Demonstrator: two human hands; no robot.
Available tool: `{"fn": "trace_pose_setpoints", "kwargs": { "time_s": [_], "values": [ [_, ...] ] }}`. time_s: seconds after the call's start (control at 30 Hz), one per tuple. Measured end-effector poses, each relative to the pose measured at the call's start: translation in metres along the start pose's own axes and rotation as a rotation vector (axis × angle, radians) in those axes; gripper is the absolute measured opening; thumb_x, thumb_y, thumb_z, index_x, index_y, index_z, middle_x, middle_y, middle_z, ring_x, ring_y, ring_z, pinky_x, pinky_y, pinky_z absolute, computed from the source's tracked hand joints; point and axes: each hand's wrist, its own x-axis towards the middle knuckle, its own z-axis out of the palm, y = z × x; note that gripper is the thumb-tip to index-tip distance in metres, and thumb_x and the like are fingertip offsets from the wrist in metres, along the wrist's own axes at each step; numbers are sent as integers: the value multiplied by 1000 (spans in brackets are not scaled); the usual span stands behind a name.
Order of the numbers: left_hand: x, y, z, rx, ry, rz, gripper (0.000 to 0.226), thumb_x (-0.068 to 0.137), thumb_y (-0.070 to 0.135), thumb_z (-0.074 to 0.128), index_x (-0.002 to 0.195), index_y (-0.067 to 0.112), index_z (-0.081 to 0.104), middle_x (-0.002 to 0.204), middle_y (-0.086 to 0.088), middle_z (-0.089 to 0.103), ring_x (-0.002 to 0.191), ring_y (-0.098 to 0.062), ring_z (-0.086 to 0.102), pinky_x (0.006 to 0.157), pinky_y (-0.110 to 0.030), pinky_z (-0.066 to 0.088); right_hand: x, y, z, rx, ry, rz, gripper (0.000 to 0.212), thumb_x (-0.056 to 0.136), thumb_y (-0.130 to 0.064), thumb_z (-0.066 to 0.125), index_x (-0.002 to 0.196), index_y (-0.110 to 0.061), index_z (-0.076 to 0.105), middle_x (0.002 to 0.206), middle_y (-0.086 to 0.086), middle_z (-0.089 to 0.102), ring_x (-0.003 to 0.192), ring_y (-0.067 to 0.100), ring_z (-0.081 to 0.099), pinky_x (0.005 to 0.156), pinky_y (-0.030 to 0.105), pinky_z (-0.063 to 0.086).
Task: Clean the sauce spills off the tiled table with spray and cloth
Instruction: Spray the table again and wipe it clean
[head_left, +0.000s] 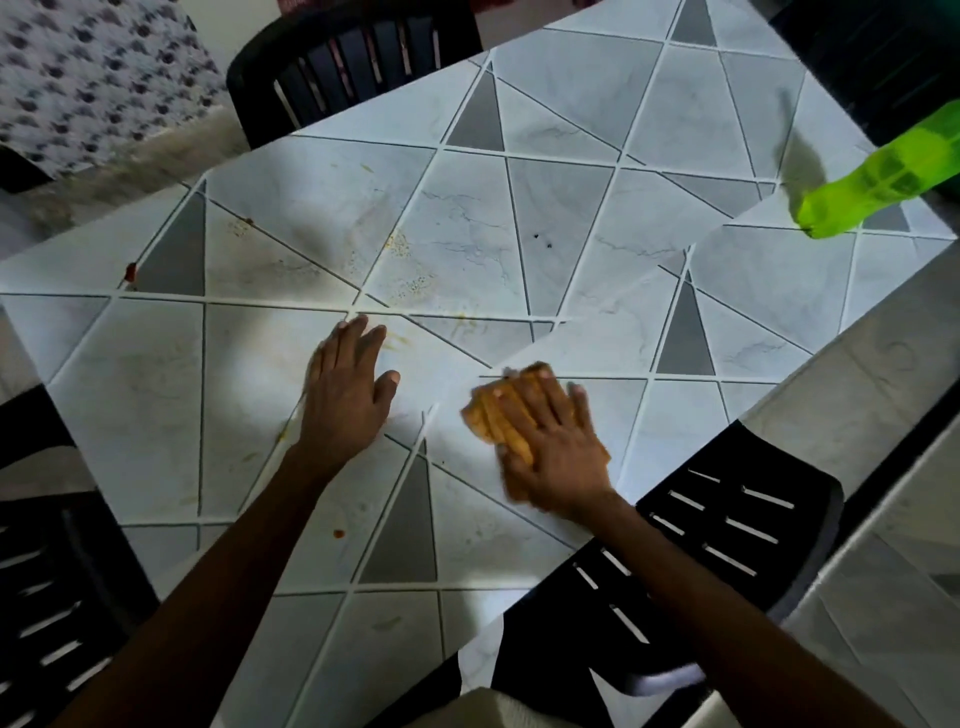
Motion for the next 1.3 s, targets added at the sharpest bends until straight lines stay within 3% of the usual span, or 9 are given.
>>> {"fn": "trace_pose_setpoints", "kwargs": {
  "time_s": [0.2, 0.37, 0.5, 0.67, 0.73, 0.9, 1.03, 1.23, 1.3],
  "values": [
    [-10, 2, 6, -78, 73, -29, 57, 93, 32, 47, 146, 11, 41, 156, -10, 34, 146, -30, 26, 117, -49, 24, 112, -6, -13, 110, 130, 492, 74, 99, -59, 32, 161, -27, 8, 170, 4, 5, 155, 38, -1, 121, 63, 9],
    [-9, -10, 3, -86, 143, -53, 51, 95, 31, 44, 141, 10, 48, 151, -12, 41, 144, -31, 31, 114, -50, 29, 94, -79, 0, 40, 88, 67, 73, 99, -54, 36, 162, -26, 9, 170, 3, 1, 156, 34, -6, 123, 58, 9],
    [-2, -22, -3, -97, 141, -84, 54, 92, 35, 46, 140, 10, 50, 151, -10, 43, 143, -31, 32, 116, -48, 28, 35, -28, 0, 8, 25, -167, 70, 95, -47, 44, 160, -28, 24, 169, -1, 14, 156, 30, 4, 121, 61, 16],
    [3, -26, -6, -119, 128, -78, 56, 94, 40, 44, 141, 10, 49, 151, -10, 42, 143, -30, 32, 115, -48, 28, 120, 10, -18, 66, 100, 395, 73, 98, -57, 30, 161, -27, 11, 170, 3, 7, 155, 36, 0, 121, 63, 6],
    [3, -30, -9, -136, 150, -90, 55, 95, 37, 44, 141, 9, 47, 151, -11, 42, 143, -31, 31, 115, -49, 28, 165, -24, -17, 67, 121, 425, 75, 99, -57, 31, 161, -22, 9, 169, 9, 7, 154, 41, 1, 120, 65, 8],
    [14, -48, -20, -101, 200, -123, 53, 94, 31, 45, 139, 4, 48, 150, -15, 43, 142, -34, 33, 114, -50, 29, 138, -110, -3, -34, 41, -100, 74, 98, -56, 37, 161, -25, 14, 170, 5, 5, 156, 36, -4, 121, 60, 11],
    [25, -63, -23, -103, 150, -180, 61, 89, 38, 49, 141, 7, 47, 150, -12, 43, 140, -31, 37, 112, -48, 34, 91, -47, -9, -82, 13, -374, 78, 91, -50, 50, 160, -31, 19, 169, 0, 11, 156, 30, 3, 123, 61, 9],
    [27, -65, -21, -90, 169, -176, 63, 85, 39, 56, 139, 7, 50, 147, -11, 47, 137, -30, 42, 109, -46, 37, 210, -37, -26, 97, 148, 488, 79, 95, -57, 36, 161, -22, 11, 168, 8, 9, 154, 41, 1, 120, 66, 6],
    [29, -69, -22, -116, 193, -164, 59, 84, 34, 57, 135, 5, 54, 143, -13, 51, 133, -32, 46, 106, -46, 40, 249, -81, -26, 134, 122, 515, 81, 94, -58, 34, 161, -20, 10, 168, 11, 7, 153, 43, -2, 120, 66, 4]
  ]
}}
